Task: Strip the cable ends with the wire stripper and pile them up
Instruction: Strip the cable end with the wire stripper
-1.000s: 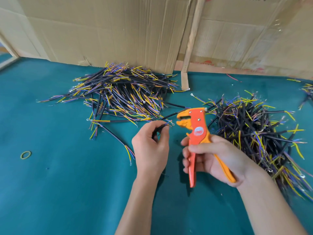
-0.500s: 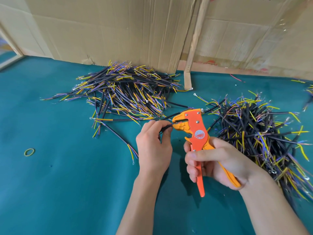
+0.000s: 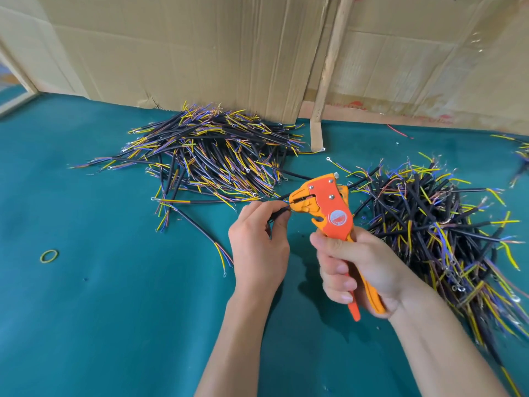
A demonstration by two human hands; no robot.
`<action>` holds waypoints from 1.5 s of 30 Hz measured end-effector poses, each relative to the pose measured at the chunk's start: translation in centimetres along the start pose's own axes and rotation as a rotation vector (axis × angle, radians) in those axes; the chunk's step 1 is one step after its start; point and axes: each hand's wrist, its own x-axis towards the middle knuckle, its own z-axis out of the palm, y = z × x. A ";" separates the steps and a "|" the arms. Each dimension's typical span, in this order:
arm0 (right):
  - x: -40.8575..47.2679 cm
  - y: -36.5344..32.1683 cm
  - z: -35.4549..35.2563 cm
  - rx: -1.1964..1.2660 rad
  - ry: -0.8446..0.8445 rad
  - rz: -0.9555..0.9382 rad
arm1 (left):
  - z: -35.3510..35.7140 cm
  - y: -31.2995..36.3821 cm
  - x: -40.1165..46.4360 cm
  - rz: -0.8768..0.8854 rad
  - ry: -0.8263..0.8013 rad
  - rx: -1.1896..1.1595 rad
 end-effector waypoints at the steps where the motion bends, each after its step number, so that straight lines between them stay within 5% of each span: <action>1: 0.1 0.2 0.2 0.001 0.009 -0.005 | -0.1 -0.1 0.1 -0.007 0.011 -0.010; 10: -0.5 -0.2 -1.6 0.062 -0.207 0.056 | -0.1 -0.3 0.0 -0.047 0.049 -0.029; 40: 0.3 0.6 0.0 0.028 0.011 -0.003 | 0.0 0.2 0.0 0.020 0.027 -0.016; 45: 0.3 0.5 -0.3 0.165 -0.082 -0.062 | 0.0 0.2 -0.1 0.003 0.058 -0.057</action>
